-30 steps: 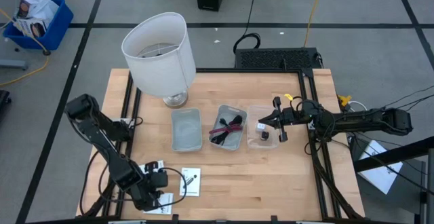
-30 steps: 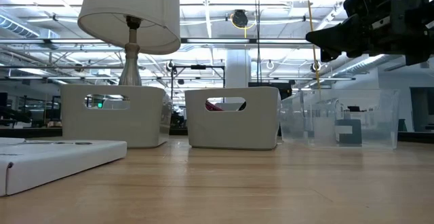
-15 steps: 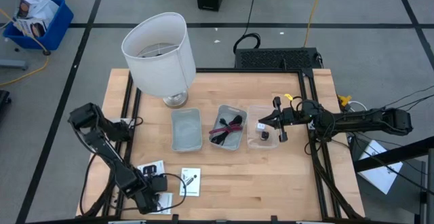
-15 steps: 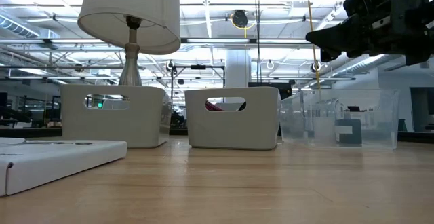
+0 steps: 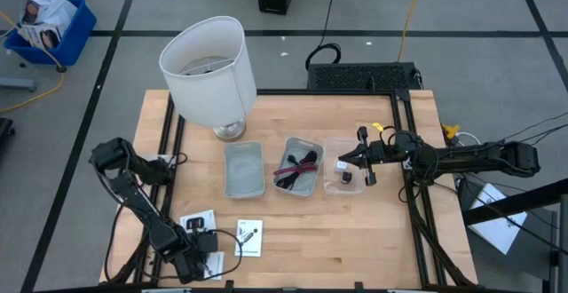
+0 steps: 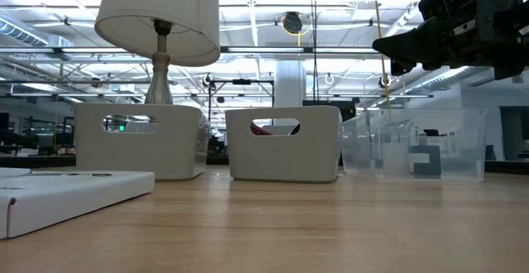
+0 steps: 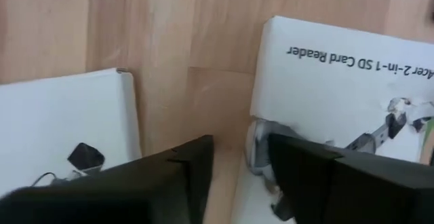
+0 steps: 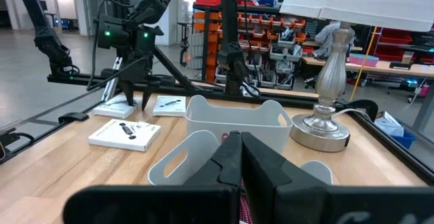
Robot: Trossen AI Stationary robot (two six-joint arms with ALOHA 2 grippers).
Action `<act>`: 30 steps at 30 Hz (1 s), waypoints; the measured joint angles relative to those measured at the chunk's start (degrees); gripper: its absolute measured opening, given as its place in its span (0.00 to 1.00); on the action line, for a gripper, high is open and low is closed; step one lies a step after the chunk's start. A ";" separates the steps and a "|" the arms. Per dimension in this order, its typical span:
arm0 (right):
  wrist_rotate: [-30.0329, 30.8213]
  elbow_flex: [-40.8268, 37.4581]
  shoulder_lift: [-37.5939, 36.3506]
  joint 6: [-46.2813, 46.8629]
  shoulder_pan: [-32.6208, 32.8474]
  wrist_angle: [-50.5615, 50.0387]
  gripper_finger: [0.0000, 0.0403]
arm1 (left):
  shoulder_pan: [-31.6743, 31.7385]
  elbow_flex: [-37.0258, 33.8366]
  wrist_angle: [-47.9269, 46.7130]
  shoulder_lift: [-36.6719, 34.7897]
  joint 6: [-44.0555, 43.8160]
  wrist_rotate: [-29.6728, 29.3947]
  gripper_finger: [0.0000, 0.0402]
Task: Pick and place items into bin
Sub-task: Put the bottom card reader box into the left gray bin
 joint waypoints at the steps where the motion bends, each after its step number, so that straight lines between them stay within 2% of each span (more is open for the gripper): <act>1: 0.00 0.00 -0.01 0.00 0.00 0.00 0.00 | 0.02 -0.02 -0.13 0.00 0.30 0.01 0.32; 6: 0.00 0.00 -0.01 0.00 0.00 0.00 0.00 | 0.06 -0.17 1.98 -0.25 4.49 0.74 0.04; 9: 0.00 0.00 -0.01 0.00 0.00 0.02 0.00 | 0.05 -0.01 2.74 -1.34 6.18 0.05 0.04; 15: 0.00 0.00 0.01 0.17 0.02 0.01 0.00 | 0.62 1.79 -2.40 -6.00 10.38 -6.57 0.02; 19: 0.00 0.00 0.01 0.20 0.02 0.02 0.00 | 1.78 2.45 -6.11 -9.72 13.90 -13.56 0.02; 24: 0.00 0.00 -0.01 0.49 0.02 0.02 0.00 | 4.44 3.82 -7.84 -13.27 21.88 -26.12 0.02; 27: 0.00 0.00 0.01 1.44 0.02 0.02 0.00 | 6.81 5.18 -7.78 -14.52 29.02 -33.20 0.02; 30: 0.00 0.00 0.00 1.46 0.02 0.01 0.00 | 10.85 5.92 -7.99 -15.72 30.74 -40.43 0.01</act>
